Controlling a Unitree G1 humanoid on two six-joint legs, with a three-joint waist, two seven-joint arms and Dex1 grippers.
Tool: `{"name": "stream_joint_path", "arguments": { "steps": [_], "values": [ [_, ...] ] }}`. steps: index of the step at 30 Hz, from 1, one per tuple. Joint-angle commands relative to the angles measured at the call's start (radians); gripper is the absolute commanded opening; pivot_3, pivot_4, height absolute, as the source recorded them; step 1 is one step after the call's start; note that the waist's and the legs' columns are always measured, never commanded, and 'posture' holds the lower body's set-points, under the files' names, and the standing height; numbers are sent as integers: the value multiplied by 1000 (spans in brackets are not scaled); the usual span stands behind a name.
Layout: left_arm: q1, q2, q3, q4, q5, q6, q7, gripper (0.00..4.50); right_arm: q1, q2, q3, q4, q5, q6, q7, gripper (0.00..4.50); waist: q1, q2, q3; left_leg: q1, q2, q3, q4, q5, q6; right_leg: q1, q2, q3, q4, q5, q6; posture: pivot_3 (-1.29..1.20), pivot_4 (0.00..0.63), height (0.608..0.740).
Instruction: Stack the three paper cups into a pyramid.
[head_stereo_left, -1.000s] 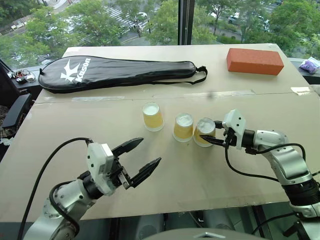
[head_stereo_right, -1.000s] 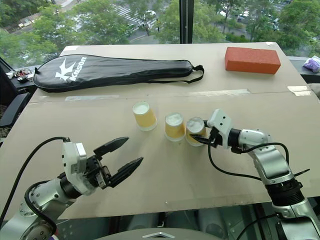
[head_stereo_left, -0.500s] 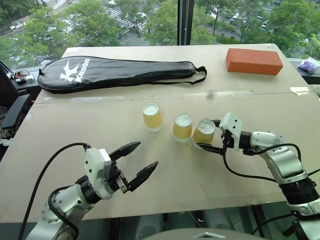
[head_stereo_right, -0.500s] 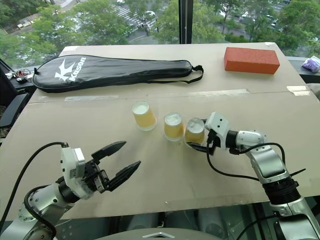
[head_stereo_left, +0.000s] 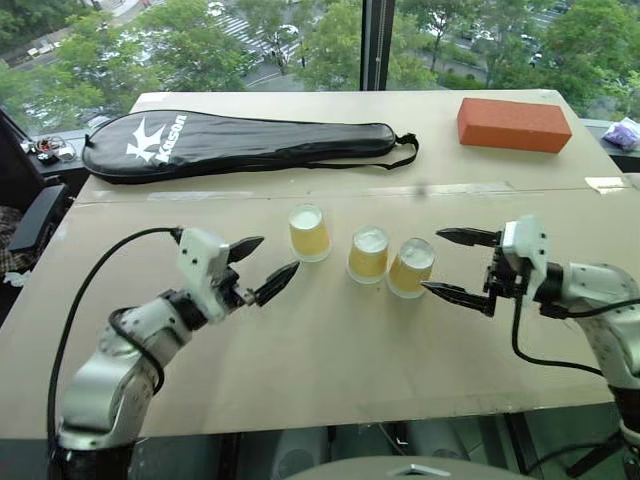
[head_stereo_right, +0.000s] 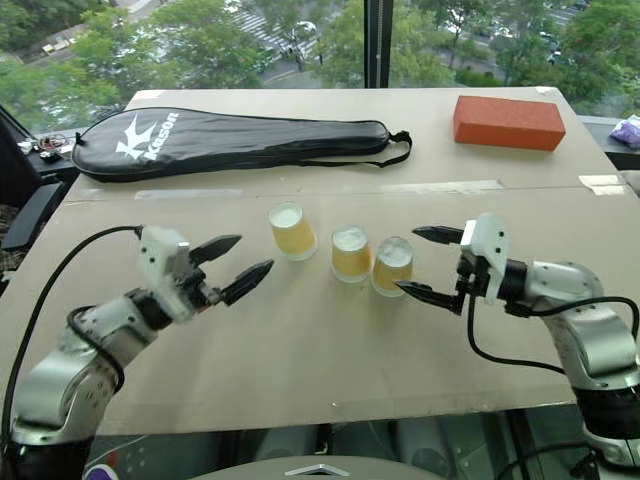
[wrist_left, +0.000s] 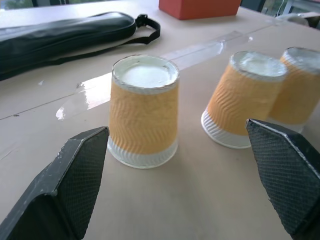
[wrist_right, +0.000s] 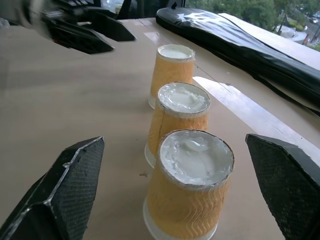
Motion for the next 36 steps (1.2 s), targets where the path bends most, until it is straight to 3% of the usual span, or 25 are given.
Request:
{"name": "stream_joint_path", "arguments": {
  "steps": [1, 5, 13, 17, 19, 22, 27, 36],
  "values": [
    [-151, -3, -67, 157, 77, 4, -20, 4500, 68, -27, -85, -121, 78, 6, 4, 4468, 6, 0, 0, 0, 0, -1, 0, 0, 0, 0, 0, -1, 0, 0, 1, 0, 150, 740],
    [-289, -44, -147, 300, 145, -31, -56, 4500, 154, -52, -142, -175, 93, 15, -22, 4468, 7, -1, 0, 0, 0, 0, 0, 0, 0, 0, 0, 0, 0, 1, 1, 0, 150, 740],
    [-409, -130, -203, 486, 221, -106, -123, 4500, 246, -49, -193, -225, 89, 7, -82, 4468, 11, -1, 0, 0, 0, 0, 0, 0, 0, 0, 0, 0, 0, 1, 1, 0, 150, 740],
    [-418, -133, -180, 492, 207, -119, -167, 2902, 267, -49, -200, -238, 100, 2, -91, 4500, 10, -1, 0, 0, 0, 0, 1, 0, 0, 0, 0, 0, 0, 1, 1, 0, 150, 740],
    [-414, -133, -149, 452, 174, -116, -186, 2515, 286, -49, -212, -244, 109, -2, -88, 4500, 11, -1, 0, -1, 0, 0, 1, 0, 0, 0, 0, 0, 0, 1, 1, 0, 150, 740],
    [-434, -122, -111, 368, 91, -57, -231, 2507, 304, -44, -226, -250, 124, -8, -87, 4500, 13, -1, 0, -1, 0, 0, 1, 0, 0, 0, 0, 0, 0, 1, 1, 0, 150, 740],
    [-574, -102, -82, 243, -113, 196, -269, 2507, 341, -29, -252, -244, 142, -26, -89, 4500, 19, -2, 1, -4, 0, -3, 5, 0, 0, 0, 0, -3, 1, 1, 1, 0, 150, 740],
    [-731, -141, -291, 278, -44, 280, -348, 2507, 460, -14, -349, -214, 120, -85, -69, 4500, 14, -1, 0, 0, -1, -3, 9, 0, 0, 6, 1, -1, 1, -2, 1, 0, 150, 740]
  ]
}}
